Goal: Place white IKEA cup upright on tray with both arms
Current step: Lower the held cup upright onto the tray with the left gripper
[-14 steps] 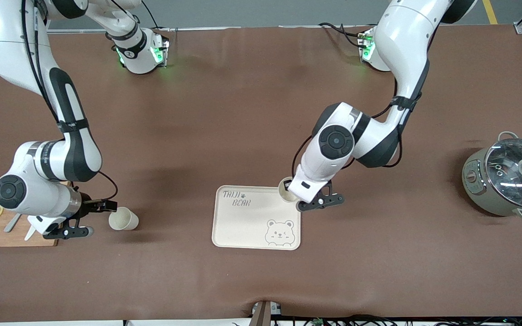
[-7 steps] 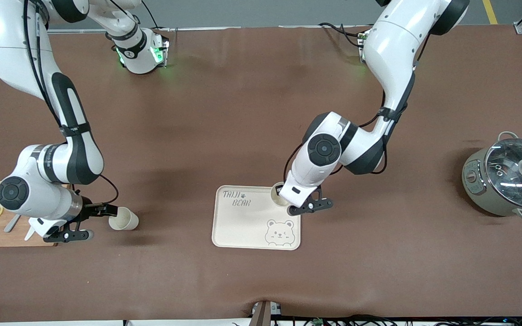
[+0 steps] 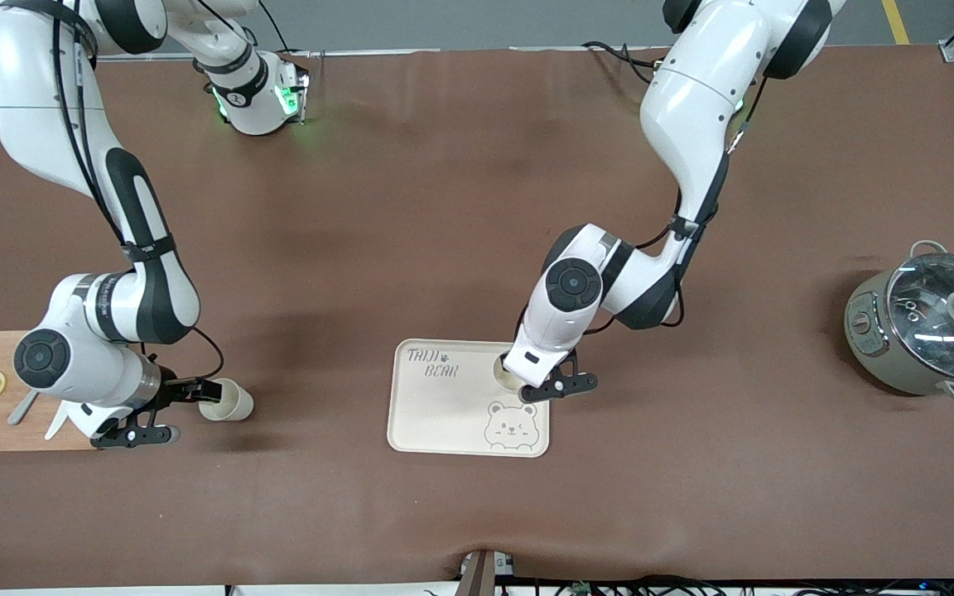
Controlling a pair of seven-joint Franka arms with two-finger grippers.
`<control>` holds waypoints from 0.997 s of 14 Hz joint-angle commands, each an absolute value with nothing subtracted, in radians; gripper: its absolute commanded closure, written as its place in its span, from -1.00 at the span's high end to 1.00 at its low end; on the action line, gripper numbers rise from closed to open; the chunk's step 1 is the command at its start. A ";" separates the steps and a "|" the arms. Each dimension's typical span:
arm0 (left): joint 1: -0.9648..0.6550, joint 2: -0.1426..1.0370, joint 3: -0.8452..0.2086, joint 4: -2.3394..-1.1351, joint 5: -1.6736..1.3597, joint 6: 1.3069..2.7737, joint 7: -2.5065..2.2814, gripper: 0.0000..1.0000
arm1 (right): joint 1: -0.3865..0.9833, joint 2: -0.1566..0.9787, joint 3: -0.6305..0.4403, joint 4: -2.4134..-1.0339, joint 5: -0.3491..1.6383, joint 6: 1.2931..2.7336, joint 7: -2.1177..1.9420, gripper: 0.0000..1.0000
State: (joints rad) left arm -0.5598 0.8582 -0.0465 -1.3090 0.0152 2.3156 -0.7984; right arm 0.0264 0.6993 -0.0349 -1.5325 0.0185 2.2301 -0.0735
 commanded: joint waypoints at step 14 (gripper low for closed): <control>-0.569 0.899 -0.026 -1.279 0.018 2.367 -0.813 -1.00 | 0.028 0.769 -0.026 -1.511 0.023 2.322 -0.060 1.00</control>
State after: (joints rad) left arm -0.5596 0.8819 -0.0377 -1.3039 0.0152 2.3562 -0.7985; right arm 0.0275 0.7567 -0.0323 -1.5309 0.0195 2.3220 -0.0711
